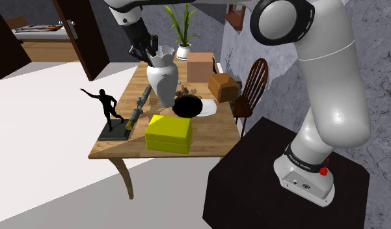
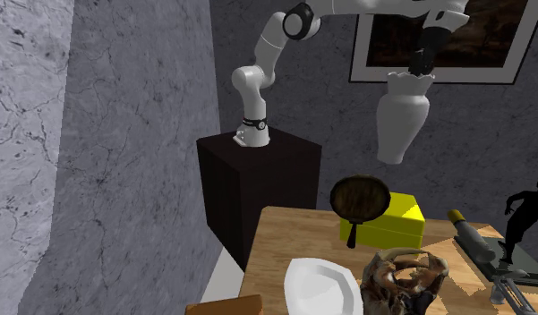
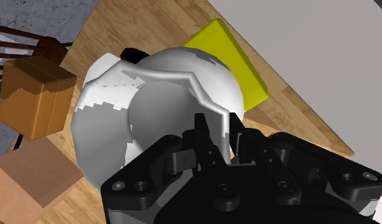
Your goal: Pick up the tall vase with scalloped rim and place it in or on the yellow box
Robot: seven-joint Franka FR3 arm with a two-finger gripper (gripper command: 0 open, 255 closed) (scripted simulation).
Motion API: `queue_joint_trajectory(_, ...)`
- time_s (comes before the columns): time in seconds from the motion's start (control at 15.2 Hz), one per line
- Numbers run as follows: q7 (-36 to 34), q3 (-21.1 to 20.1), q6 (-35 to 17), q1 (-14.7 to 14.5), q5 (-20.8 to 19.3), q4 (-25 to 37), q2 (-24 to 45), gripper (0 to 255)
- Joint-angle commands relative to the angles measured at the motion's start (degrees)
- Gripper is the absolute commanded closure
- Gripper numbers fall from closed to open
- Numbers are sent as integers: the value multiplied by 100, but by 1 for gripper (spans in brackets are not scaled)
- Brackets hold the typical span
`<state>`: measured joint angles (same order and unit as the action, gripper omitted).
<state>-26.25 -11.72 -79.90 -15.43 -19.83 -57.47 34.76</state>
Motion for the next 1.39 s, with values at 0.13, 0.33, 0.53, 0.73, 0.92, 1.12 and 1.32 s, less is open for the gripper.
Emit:
queue_joint_trajectory(0.13, -90, -14, -363, 64, 19, -480, -116, 255)
queue_joint_trajectory(0.33, -150, -19, -610, 98, 26, -775, -156, 255)
queue_joint_trajectory(0.53, -207, -21, -843, 127, 27, -1035, -174, 255)
queue_joint_trajectory(0.73, -261, -21, -1066, 150, 23, -1267, -175, 255)
queue_joint_trajectory(0.92, -314, -19, -1279, 170, 15, -1473, -161, 255)
queue_joint_trajectory(1.12, -366, -15, -1484, 185, 3, -1657, -132, 255)
queue_joint_trajectory(1.32, -417, -9, -1681, 198, -13, -1821, -91, 255)
